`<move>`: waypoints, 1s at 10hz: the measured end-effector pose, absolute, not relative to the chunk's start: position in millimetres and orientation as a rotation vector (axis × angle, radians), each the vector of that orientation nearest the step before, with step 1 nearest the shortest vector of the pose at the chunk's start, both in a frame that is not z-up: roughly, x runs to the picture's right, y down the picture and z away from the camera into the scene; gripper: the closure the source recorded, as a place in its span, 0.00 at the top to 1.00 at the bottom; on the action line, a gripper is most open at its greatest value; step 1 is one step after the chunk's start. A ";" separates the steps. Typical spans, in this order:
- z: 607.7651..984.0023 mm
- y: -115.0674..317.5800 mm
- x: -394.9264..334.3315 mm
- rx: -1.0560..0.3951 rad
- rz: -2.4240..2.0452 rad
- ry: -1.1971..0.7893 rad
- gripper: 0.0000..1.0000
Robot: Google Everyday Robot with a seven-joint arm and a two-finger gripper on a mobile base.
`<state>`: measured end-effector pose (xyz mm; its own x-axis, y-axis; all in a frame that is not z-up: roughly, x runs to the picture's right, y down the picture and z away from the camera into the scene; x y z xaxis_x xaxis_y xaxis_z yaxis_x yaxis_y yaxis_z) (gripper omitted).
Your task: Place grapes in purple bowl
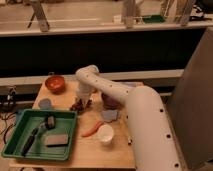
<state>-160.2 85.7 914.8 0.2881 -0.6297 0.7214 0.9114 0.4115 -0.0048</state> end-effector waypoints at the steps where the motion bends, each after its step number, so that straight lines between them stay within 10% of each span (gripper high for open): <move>1: 910.4 80.6 -161.4 -0.455 -1.083 -0.709 0.08; 10: 878.4 27.6 -124.8 -0.385 -1.066 -0.651 0.08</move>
<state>-124.8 27.6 878.4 0.3246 -0.6794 0.6580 0.8960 0.4439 0.0162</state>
